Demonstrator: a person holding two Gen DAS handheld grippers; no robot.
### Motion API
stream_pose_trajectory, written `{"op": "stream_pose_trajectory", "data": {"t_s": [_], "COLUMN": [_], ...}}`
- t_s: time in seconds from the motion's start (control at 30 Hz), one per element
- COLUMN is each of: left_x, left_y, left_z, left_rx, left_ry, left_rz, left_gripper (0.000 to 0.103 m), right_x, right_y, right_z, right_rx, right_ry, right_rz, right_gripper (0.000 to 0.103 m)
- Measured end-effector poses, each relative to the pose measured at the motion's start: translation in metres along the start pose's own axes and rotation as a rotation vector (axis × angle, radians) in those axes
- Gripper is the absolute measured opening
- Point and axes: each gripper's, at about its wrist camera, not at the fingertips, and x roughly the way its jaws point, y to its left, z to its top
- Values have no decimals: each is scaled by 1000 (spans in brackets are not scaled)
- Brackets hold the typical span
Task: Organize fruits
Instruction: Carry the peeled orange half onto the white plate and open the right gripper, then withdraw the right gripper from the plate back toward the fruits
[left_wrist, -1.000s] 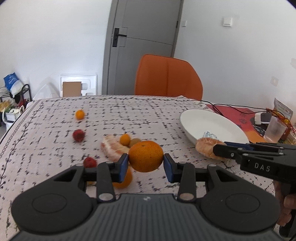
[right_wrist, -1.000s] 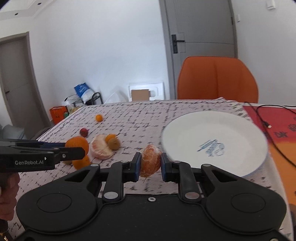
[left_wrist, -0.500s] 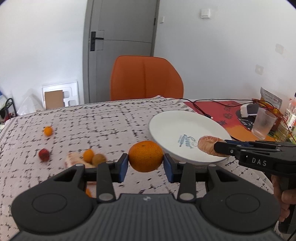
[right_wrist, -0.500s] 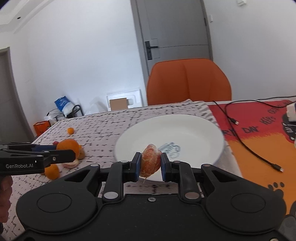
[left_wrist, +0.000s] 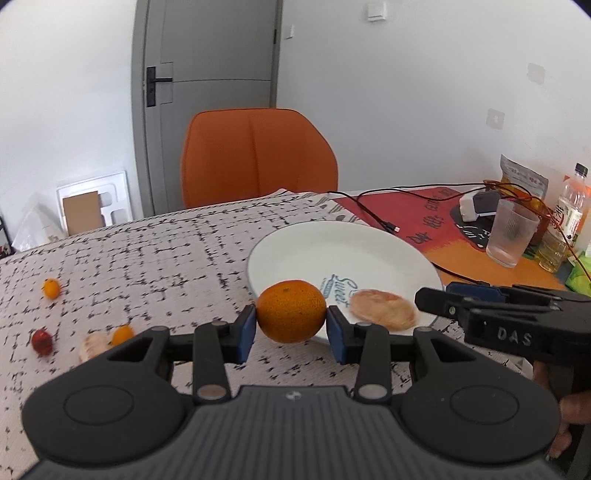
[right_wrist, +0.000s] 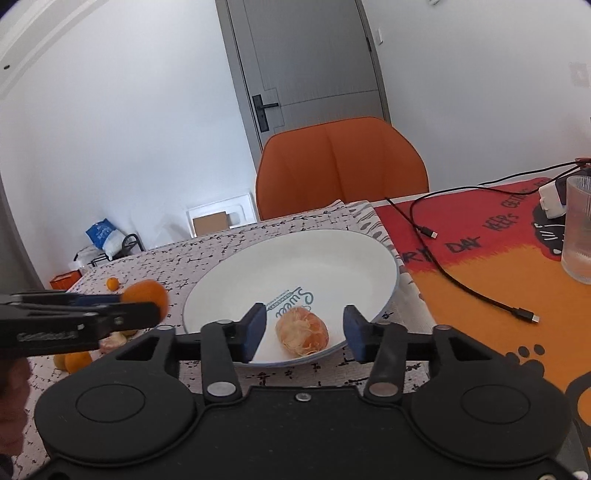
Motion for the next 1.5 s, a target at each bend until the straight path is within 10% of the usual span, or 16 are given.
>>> {"op": "stream_pose_trajectory", "data": {"t_s": [0.53, 1.07, 1.5], "left_x": [16, -32, -69], "left_y": [-20, 31, 77], "left_z": [16, 7, -11], "left_rx": [39, -34, -115], "left_ry": [-26, -95, -109], "left_rz": [-12, 131, 208], "left_gripper": [45, 90, 92], "right_x": [-9, -9, -3], "right_y": [-7, 31, 71], "right_z": [-7, -7, -6], "right_rx": [28, -28, -82], "right_ry": [6, -23, -19], "right_rz": [14, 75, 153], "right_gripper": [62, 103, 103]}}
